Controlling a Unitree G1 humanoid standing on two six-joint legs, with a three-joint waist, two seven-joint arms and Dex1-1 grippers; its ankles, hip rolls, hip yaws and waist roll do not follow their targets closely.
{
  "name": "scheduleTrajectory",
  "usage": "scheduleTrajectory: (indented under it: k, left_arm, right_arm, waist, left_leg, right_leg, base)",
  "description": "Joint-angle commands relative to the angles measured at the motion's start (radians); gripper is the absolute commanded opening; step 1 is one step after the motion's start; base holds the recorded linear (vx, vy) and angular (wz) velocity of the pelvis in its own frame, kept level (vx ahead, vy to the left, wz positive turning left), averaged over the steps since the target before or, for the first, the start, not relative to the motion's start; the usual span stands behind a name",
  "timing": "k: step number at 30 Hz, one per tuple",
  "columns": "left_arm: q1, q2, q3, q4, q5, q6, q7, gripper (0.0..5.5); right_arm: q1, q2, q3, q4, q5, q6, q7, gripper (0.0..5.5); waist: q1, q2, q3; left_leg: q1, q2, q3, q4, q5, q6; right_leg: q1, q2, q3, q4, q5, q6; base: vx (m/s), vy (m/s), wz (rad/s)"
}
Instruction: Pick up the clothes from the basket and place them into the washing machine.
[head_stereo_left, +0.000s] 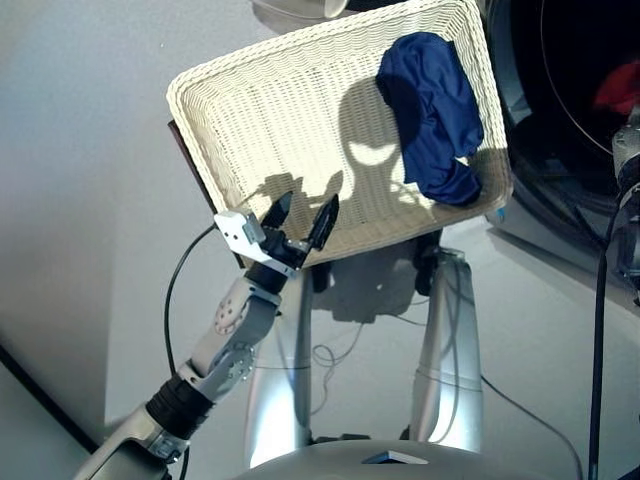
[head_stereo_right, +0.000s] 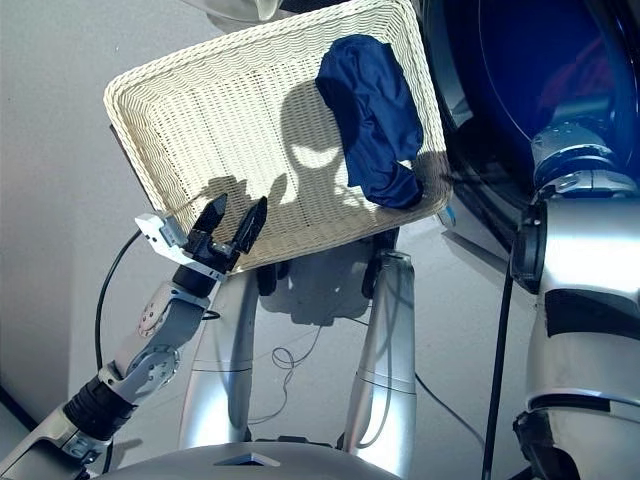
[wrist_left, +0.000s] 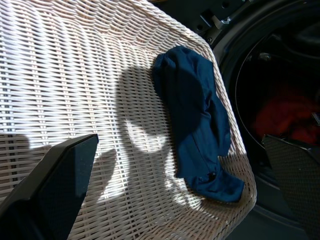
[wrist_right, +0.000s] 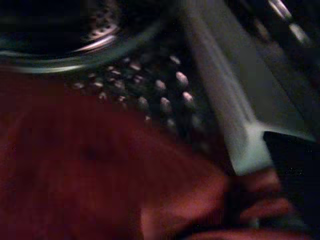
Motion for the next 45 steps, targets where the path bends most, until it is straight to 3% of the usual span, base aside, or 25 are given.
scheduleTrajectory:
  k: [1, 5, 8, 13, 15, 20, 25, 32, 36, 45]
  left_arm:
    - [0.026, -0.005, 0.046, -0.103, 0.050, -0.064, -0.041, 5.50]
    - [0.036, -0.013, 0.068, -0.084, 0.068, -0.066, -0.050, 5.50]
    - [0.055, -0.014, 0.082, -0.076, 0.074, -0.071, -0.052, 5.50]
    - [0.073, -0.006, 0.107, -0.068, 0.077, -0.080, -0.059, 5.50]
    - [0.081, 0.003, 0.117, -0.063, 0.089, -0.085, -0.047, 5.50]
    - [0.086, 0.006, 0.135, -0.053, 0.099, -0.099, -0.018, 5.50]
    - [0.098, 0.009, 0.146, -0.051, 0.107, -0.109, 0.005, 5.50]
    - [0.095, 0.011, 0.137, -0.049, 0.104, -0.117, 0.016, 5.50]
    - [0.096, -0.005, 0.141, -0.052, 0.102, -0.114, 0.011, 5.50]
    - [0.091, -0.038, 0.139, -0.049, 0.098, -0.109, -0.039, 5.50]
  right_arm:
    - [0.020, -0.026, 0.127, -0.087, -0.115, -0.012, 0.082, 5.50]
    - [0.055, 0.006, 0.233, -0.165, -0.221, 0.017, 0.165, 5.50]
    - [0.083, 0.013, 0.272, -0.244, -0.297, 0.003, 0.160, 5.50]
    - [0.238, 0.025, 0.313, -0.531, -0.258, -0.056, 0.250, 5.50]
    - [0.280, 0.008, 0.349, -0.607, -0.414, -0.032, 0.200, 5.50]
    - [0.443, 0.043, 0.297, -0.883, -0.387, -0.082, 0.221, 5.50]
    - [0.552, 0.027, 0.318, -1.090, -0.522, -0.074, 0.239, 5.50]
    - [0.497, 0.112, 0.411, -1.020, -0.617, -0.027, 0.256, 5.50]
    - [0.424, 0.217, 0.408, -0.799, -0.607, -0.001, 0.233, 5.50]
    - [0.279, 0.265, 0.447, -0.562, -0.690, 0.033, 0.243, 5.50]
  waist:
    - [-0.016, 0.036, -0.020]
    - [-0.022, 0.027, -0.019]
    - [-0.027, 0.021, -0.015]
    - [-0.043, 0.007, -0.009]
    - [-0.049, 0.003, -0.010]
    - [-0.065, -0.003, -0.005]
    - [-0.071, -0.007, -0.007]
    - [-0.054, -0.002, -0.011]
    - [-0.034, 0.005, -0.009]
    - [-0.005, 0.013, -0.002]
  left_leg:
    - [-0.003, 0.029, 0.031, -0.077, 0.083, -0.006]
    - [-0.001, 0.028, 0.032, -0.083, 0.090, -0.005]
    - [0.003, 0.028, 0.033, -0.091, 0.095, -0.005]
    - [0.011, 0.032, 0.035, -0.097, 0.102, -0.004]
    - [0.014, 0.031, 0.034, -0.100, 0.104, -0.002]
    - [0.020, 0.033, 0.038, -0.100, 0.099, 0.002]
    - [0.025, 0.037, 0.036, -0.100, 0.095, 0.006]
    - [0.022, 0.035, 0.039, -0.102, 0.095, 0.007]
    - [0.024, 0.032, 0.043, -0.111, 0.098, 0.007]
    - [0.023, 0.028, 0.043, -0.109, 0.098, 0.008]
  right_leg:
    - [0.048, 0.041, -0.032, -0.082, 0.072, -0.083]
    - [0.050, 0.041, -0.033, -0.088, 0.078, -0.084]
    - [0.056, 0.041, -0.032, -0.096, 0.082, -0.085]
    - [0.065, 0.040, -0.034, -0.105, 0.085, -0.084]
    - [0.068, 0.040, -0.034, -0.108, 0.085, -0.084]
    - [0.074, 0.040, -0.033, -0.117, 0.087, -0.083]
    - [0.078, 0.039, -0.029, -0.116, 0.084, -0.080]
    - [0.074, 0.031, -0.028, -0.114, 0.083, -0.077]
    - [0.078, 0.025, -0.029, -0.120, 0.085, -0.077]
    - [0.076, 0.021, -0.030, -0.119, 0.090, -0.077]
  base:
    - [0.000, 0.000, 0.000]
    - [0.000, 0.000, 0.000]
    - [0.000, 0.000, 0.000]
    - [0.000, 0.000, 0.000]
    - [0.000, 0.000, 0.000]
    - [0.000, 0.000, 0.000]
    - [0.000, 0.000, 0.000]
    - [0.000, 0.000, 0.000]
    - [0.000, 0.000, 0.000]
    - [0.000, 0.000, 0.000]
